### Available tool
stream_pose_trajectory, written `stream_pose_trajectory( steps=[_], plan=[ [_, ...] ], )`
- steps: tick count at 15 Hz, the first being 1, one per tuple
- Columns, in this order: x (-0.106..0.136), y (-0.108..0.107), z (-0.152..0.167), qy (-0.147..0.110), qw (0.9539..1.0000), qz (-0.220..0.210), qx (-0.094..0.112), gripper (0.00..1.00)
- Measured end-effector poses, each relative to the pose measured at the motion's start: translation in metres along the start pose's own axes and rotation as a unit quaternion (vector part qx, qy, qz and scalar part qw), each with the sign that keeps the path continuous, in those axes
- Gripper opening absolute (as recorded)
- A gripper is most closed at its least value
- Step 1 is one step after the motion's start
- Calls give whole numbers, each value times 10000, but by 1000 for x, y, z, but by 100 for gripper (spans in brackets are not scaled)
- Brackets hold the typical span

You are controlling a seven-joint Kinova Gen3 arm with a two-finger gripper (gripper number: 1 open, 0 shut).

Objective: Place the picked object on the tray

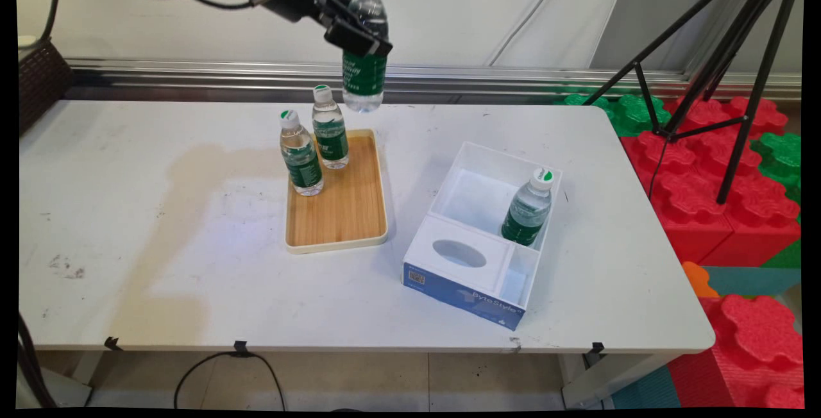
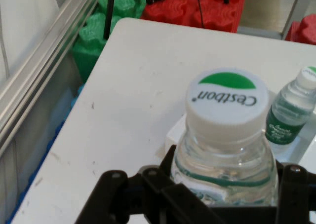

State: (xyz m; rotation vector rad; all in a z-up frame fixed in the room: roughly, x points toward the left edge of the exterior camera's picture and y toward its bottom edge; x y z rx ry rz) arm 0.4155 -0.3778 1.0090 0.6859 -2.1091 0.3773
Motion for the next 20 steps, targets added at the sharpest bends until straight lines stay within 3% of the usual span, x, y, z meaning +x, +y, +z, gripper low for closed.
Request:
stream_pose_trajectory(
  steps=[10, 20],
  plan=[
    [-61, 21, 18, -71, 9998, -51, 172, 0],
    [-136, 40, 42, -97, 9995, 88, -283, 0]
  ],
)
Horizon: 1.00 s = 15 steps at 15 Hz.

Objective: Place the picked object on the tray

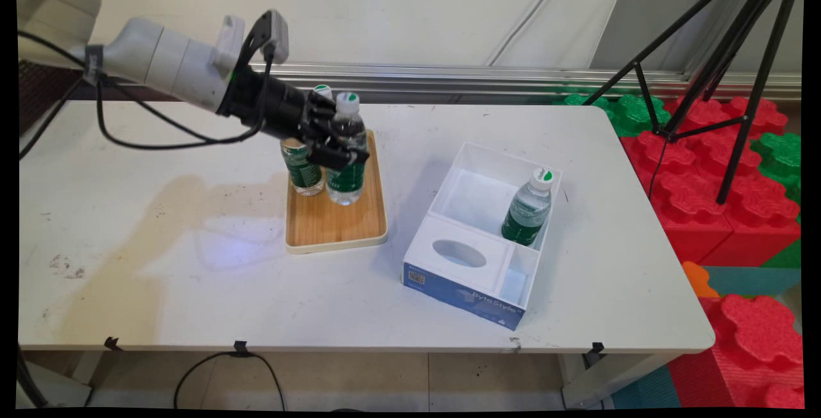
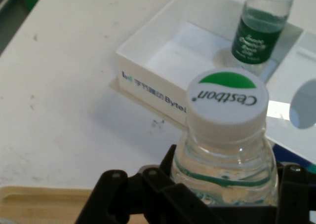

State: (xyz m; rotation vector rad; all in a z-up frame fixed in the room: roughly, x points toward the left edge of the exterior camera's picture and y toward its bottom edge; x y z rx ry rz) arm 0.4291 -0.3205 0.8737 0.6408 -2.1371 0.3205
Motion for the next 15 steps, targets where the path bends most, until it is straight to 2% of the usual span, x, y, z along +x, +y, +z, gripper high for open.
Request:
stream_pose_trajectory(
  steps=[8, 15],
  plan=[
    [-41, -2, 2, 0, 9993, 336, -192, 0],
    [-65, -5, -8, 49, 9976, 601, -353, 0]
  ],
)
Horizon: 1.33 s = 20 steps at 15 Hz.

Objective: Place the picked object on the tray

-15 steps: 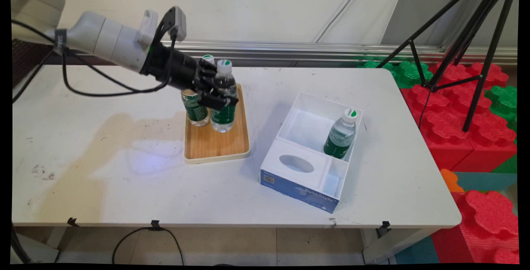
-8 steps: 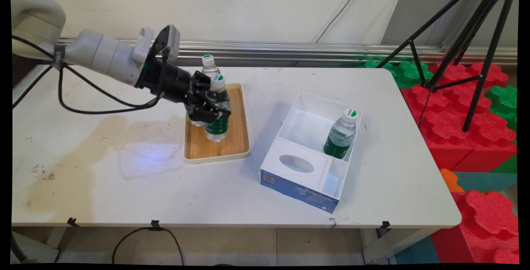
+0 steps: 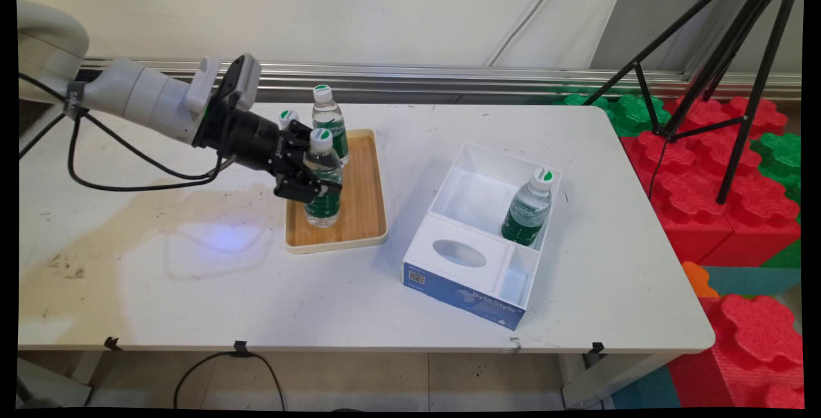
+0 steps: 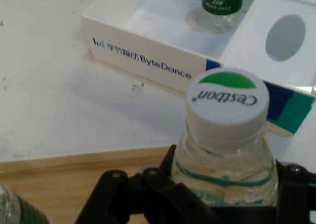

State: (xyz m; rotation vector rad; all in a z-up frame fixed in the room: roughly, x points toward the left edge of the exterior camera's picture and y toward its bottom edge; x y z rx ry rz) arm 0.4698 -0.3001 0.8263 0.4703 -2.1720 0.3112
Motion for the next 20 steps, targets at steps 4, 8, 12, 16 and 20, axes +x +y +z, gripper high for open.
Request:
stream_pose_trajectory(
  steps=[4, 8, 12, 16, 20],
  plan=[
    [-12, -2, -5, 20, 9999, 120, -25, 0],
    [-24, -4, -6, 61, 9998, 184, -52, 0],
    [-35, -6, -2, 113, 9996, 238, -93, 0],
    [-46, -8, 6, 181, 9993, 282, -132, 0],
    [-53, -9, 10, 226, 9991, 315, -162, 0]
  ],
)
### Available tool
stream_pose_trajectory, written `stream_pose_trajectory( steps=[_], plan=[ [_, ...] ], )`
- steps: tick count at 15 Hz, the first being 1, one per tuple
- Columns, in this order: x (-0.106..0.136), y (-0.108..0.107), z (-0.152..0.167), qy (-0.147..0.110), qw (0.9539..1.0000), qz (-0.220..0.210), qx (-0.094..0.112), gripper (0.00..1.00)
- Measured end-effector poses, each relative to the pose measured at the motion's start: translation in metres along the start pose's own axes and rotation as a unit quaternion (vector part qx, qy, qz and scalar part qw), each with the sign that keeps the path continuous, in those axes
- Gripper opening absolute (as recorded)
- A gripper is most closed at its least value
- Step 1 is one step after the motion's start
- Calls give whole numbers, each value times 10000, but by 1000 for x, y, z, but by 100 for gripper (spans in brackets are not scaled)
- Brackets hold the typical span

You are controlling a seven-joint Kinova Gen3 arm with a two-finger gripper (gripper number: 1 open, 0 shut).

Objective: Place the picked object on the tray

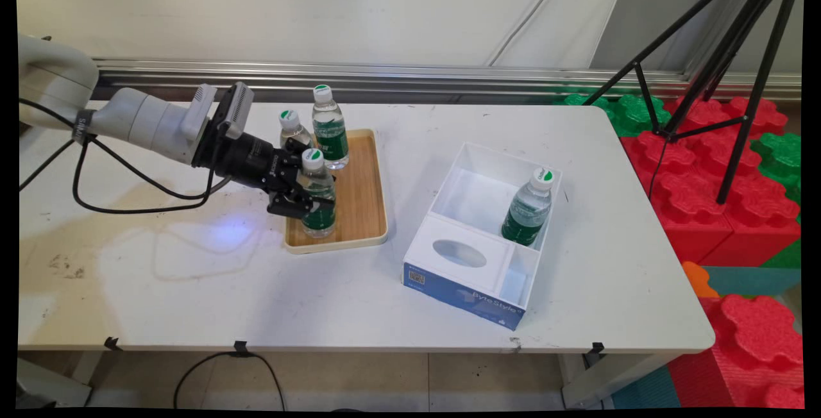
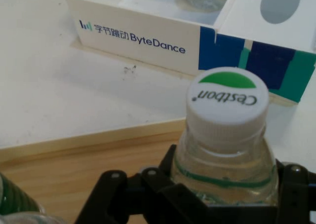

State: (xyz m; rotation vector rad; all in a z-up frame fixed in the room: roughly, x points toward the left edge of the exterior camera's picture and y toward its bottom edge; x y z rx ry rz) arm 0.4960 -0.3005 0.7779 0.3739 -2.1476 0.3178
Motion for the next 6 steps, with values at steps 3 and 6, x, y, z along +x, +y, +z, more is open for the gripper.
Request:
stream_pose_trajectory(
  steps=[3, 6],
  plan=[
    [-4, 1, 0, 25, 10000, 28, -29, 100],
    [-7, 4, -2, 40, 10000, 60, -57, 100]
  ],
)
